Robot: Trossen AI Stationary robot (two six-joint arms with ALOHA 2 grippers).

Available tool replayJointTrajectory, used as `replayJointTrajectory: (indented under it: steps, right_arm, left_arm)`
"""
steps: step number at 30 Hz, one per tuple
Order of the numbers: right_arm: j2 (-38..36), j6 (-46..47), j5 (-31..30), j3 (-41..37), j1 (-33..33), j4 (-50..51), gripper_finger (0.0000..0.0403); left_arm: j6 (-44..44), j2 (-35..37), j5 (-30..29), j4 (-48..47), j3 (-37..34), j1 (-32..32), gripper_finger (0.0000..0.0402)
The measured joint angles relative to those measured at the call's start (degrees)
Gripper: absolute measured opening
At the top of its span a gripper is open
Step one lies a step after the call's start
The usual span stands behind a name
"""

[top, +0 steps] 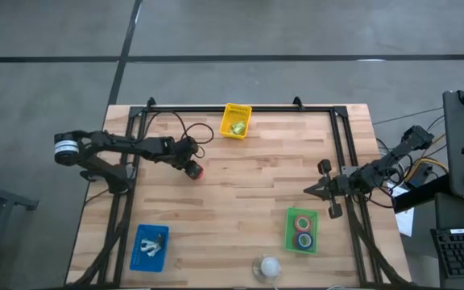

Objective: Pick and place Stapler, Stapler remover, tape
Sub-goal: Put the red tape into the green bin

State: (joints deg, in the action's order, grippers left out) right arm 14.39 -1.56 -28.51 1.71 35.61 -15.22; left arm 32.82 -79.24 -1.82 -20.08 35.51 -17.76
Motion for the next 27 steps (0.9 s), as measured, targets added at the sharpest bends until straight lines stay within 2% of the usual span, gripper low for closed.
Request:
replayJointTrajectory:
  steps: [6, 10, 15, 19, 23, 27]
  right_arm:
    - [0.0, -0.09, 0.0, -0.02, 0.0, 0.0, 0.0008]
    - [0.0, 0.0, 0.0, -0.02, 0.0, 0.02, 0.0008]
    - [0.0, -0.08, 0.0, 0.0, 0.0, 0.0, 0.0008]
    - [0.02, -0.23, -0.02, -0.02, -0.05, -1.36, 0.0008]
    - [0.02, 3.08, 0.02, -0.02, -0.04, -7.89, 0.0008]
    - [-0.01, 1.53, 0.13, -0.02, -0.02, -17.58, 0.0008]
  left_arm:
    - [0.24, -1.05, 0.02, 4.32, 0.0, 0.0, 0.0075]
    - [0.26, -1.58, 0.02, 7.52, 0.0, 0.0, 0.0044]
    - [0.26, -1.64, 0.06, 10.83, 0.04, 0.0, 0.0045]
    - [0.28, -1.64, 2.21, 15.92, 0.07, 0.02, 0.0054]
    - [0.69, -1.64, 4.42, 22.98, 0.09, 0.69, 0.0051]
    - [1.41, -1.62, 4.45, 28.75, 0.17, 2.1, 0.005]
